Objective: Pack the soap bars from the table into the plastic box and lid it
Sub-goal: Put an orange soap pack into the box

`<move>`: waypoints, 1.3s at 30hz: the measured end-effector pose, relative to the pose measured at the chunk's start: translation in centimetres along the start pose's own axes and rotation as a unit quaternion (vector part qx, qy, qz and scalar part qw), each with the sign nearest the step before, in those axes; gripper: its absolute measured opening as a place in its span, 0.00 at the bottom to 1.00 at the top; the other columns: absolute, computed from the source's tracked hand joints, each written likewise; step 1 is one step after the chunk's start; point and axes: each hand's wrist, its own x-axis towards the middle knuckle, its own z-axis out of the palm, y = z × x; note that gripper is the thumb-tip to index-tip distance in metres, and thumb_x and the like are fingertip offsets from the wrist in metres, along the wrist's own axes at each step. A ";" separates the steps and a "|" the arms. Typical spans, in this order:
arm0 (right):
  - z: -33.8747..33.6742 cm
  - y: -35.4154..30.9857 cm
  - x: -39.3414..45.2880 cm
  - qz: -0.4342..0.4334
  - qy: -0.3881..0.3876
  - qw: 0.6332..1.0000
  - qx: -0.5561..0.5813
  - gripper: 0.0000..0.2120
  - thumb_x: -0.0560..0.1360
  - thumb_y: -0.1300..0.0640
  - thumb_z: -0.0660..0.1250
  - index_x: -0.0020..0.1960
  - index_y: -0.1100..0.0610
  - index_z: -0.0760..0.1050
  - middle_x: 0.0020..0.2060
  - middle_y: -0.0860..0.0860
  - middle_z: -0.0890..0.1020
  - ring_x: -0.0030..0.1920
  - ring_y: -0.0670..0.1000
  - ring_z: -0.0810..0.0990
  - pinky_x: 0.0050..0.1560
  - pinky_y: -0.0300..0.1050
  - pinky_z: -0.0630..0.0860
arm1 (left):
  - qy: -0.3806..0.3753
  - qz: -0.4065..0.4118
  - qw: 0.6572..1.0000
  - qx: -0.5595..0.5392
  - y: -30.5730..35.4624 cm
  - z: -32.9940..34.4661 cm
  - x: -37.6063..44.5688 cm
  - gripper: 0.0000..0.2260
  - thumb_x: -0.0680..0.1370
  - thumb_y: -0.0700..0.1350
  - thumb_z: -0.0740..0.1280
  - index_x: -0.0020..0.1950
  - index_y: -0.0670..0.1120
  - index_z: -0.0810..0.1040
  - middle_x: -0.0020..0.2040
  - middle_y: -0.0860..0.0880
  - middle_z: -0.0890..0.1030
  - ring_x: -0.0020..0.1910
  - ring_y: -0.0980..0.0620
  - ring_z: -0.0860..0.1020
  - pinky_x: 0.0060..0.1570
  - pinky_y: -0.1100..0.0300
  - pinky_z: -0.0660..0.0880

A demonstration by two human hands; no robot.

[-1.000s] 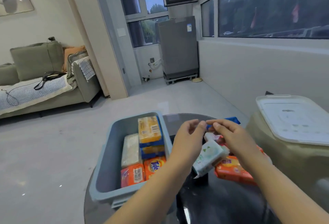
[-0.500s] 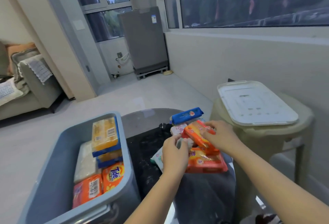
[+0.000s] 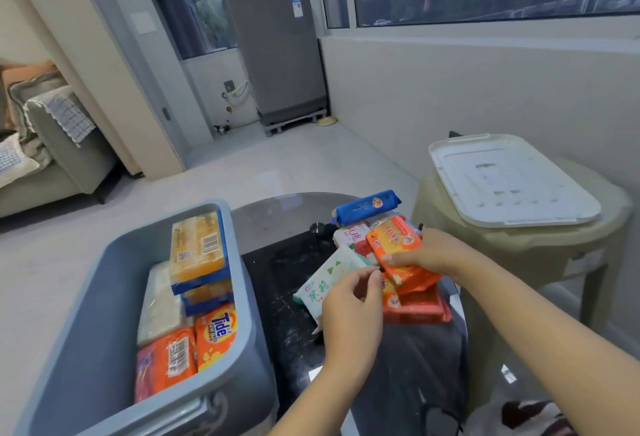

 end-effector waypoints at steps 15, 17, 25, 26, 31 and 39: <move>0.4 3.3 -3.0 -0.006 -0.094 0.988 0.123 0.28 0.62 0.44 0.77 0.57 0.54 0.75 0.50 0.53 0.84 0.49 0.54 0.84 0.56 0.53 0.78 | -0.022 -0.098 0.994 0.033 -2.8 -0.2 0.1 0.17 0.75 0.47 0.69 0.62 0.45 0.77 0.57 0.54 0.79 0.52 0.56 0.78 0.49 0.65 0.75; 0.8 3.6 -3.4 -0.006 -0.101 0.984 0.146 0.28 0.63 0.44 0.76 0.58 0.54 0.74 0.51 0.54 0.84 0.49 0.54 0.84 0.57 0.54 0.78 | -0.031 -0.138 0.990 -0.019 -2.8 -0.2 -0.1 0.15 0.75 0.45 0.69 0.60 0.44 0.78 0.52 0.51 0.83 0.49 0.55 0.81 0.48 0.61 0.77; 1.3 5.0 -5.0 0.028 -0.151 0.951 0.267 0.35 0.56 0.49 0.78 0.58 0.61 0.73 0.47 0.59 0.85 0.45 0.58 0.85 0.36 0.53 0.82 | -0.026 -0.221 0.958 -0.182 -2.0 -0.4 -0.6 0.13 0.76 0.36 0.67 0.59 0.43 0.75 0.55 0.44 0.81 0.50 0.47 0.82 0.42 0.57 0.80; 1.4 5.2 -5.0 0.033 -0.155 0.946 0.283 0.34 0.57 0.51 0.77 0.58 0.62 0.73 0.46 0.59 0.85 0.44 0.59 0.85 0.35 0.53 0.82 | -0.033 -0.227 0.954 -0.194 -1.9 -0.6 -0.6 0.12 0.76 0.36 0.66 0.59 0.43 0.75 0.55 0.43 0.81 0.50 0.46 0.81 0.44 0.55 0.80; 1.7 5.7 -5.1 0.030 -0.173 0.919 0.353 0.28 0.59 0.54 0.76 0.57 0.61 0.73 0.41 0.58 0.86 0.42 0.58 0.86 0.33 0.54 0.82 | -0.058 -0.251 0.936 -0.241 -1.4 -0.7 -0.8 0.12 0.76 0.35 0.66 0.59 0.44 0.76 0.57 0.41 0.80 0.52 0.44 0.81 0.54 0.45 0.79; 1.2 5.1 -6.0 -0.013 -0.192 0.889 0.415 0.27 0.61 0.54 0.74 0.58 0.60 0.73 0.45 0.58 0.86 0.45 0.59 0.85 0.35 0.54 0.81 | 0.014 -0.174 0.943 -0.283 -1.0 -1.6 -1.2 0.24 0.75 0.35 0.68 0.70 0.45 0.67 0.62 0.47 0.76 0.60 0.49 0.77 0.53 0.54 0.78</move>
